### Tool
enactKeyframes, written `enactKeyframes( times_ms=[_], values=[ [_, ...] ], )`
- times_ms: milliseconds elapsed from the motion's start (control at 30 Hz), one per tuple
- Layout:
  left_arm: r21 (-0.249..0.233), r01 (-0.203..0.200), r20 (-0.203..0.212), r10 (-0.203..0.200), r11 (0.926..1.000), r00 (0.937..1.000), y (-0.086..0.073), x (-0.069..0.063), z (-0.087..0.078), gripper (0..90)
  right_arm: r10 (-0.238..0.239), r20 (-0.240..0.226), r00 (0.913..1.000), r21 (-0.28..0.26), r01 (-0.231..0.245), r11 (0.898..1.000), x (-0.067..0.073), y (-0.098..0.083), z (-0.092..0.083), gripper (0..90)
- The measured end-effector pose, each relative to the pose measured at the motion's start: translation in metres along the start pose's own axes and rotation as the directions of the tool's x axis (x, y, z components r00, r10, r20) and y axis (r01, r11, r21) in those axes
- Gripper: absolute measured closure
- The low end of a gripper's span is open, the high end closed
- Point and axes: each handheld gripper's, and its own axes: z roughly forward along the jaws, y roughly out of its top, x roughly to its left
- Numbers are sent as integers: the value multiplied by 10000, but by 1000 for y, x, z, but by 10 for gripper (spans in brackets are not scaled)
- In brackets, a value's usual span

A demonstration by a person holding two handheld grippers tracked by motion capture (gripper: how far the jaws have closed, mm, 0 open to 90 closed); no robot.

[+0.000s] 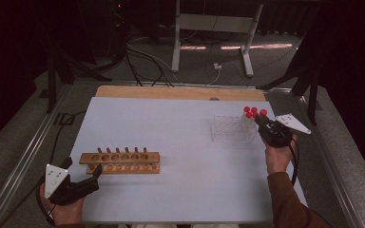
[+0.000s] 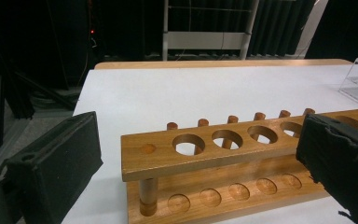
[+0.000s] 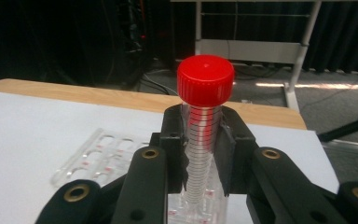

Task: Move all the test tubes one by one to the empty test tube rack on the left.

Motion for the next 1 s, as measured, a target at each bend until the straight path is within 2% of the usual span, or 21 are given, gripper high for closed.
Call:
enactKeyframes(
  times_ms=[167, 300, 400, 467, 600, 800, 967, 1000],
  values=[
    [-1, -5, 46, 5, 10000, 10000, 1, -2, 0, 8, -52, -361, 9993, -28, 51, 10000, 7, 0, -3, 748],
    [-4, 0, 110, 0, 10000, 9999, 4, -5, 0, 8, -108, -868, 9962, -51, 104, 9999, 15, -2, -9, 748],
    [-31, 82, 318, -81, 10000, 9995, 7, -8, 1, 8, -168, -1180, 9929, -42, 164, 9999, 21, -4, -13, 748],
    [-7, 20, 424, -20, 10000, 9991, 10, -13, 2, 8, -203, -1492, 9886, 11, 207, 9998, 27, -6, -16, 748],
    [10, -211, 770, 209, 9998, 9968, 17, -22, 5, 7, -229, -1816, 9831, 72, 246, 9997, 33, -9, -17, 748],
    [22, -384, 1336, 377, 9993, 9903, 32, -37, 11, 8, -365, -2327, 9719, 200, 423, 9989, 46, -10, -18, 748],
    [-26, -680, 1925, 673, 9977, 9790, 45, -57, 20, 8, -438, -2754, 9603, 259, 529, 9983, 57, -9, -18, 748],
    [-59, -759, 2043, 755, 9971, 9760, 47, -62, 22, 7, -549, -2905, 9553, 260, 652, 9975, 61, -9, -19, 748]
  ],
)
